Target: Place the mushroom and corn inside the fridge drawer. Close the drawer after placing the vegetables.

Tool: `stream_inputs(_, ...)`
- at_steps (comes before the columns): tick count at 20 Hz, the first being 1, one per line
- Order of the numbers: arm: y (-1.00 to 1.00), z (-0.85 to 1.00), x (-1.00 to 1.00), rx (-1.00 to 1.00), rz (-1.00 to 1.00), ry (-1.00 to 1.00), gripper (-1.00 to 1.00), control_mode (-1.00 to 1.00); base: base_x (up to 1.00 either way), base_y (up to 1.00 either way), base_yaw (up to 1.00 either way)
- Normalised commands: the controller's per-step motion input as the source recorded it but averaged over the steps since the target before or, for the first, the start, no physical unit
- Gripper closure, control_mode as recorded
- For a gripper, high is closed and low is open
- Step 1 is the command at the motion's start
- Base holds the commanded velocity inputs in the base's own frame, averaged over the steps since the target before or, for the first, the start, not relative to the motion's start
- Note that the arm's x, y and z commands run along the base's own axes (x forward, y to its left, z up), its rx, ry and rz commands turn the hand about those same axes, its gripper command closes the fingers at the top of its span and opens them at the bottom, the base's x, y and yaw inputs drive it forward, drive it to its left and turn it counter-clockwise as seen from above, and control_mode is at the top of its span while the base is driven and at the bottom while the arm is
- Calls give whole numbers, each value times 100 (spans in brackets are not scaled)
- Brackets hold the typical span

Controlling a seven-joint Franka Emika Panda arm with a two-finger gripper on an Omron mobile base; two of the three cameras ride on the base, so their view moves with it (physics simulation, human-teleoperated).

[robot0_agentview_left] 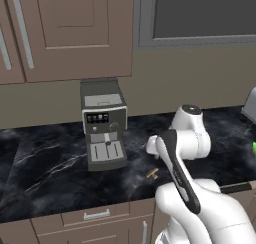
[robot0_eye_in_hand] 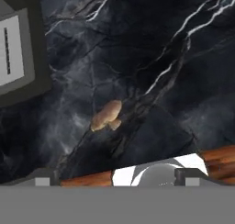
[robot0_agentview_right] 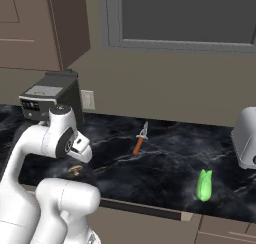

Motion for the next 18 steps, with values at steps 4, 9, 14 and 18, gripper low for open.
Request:
stream_inputs(4, 42, -72, 0, 17, -30, 0, -100, -100, 0, 0, 0)
stream_inputs(9, 9, -38, 0, 12, -21, 2, -100, -100, 0, 0, 0)
stream_inputs(14, -2, -26, 2, 5, -11, 1, -100, -100, 0, 0, 0)
stream_inputs(18, -3, -38, 20, 0, -5, 0, -100, -100, 0, 0, 0)
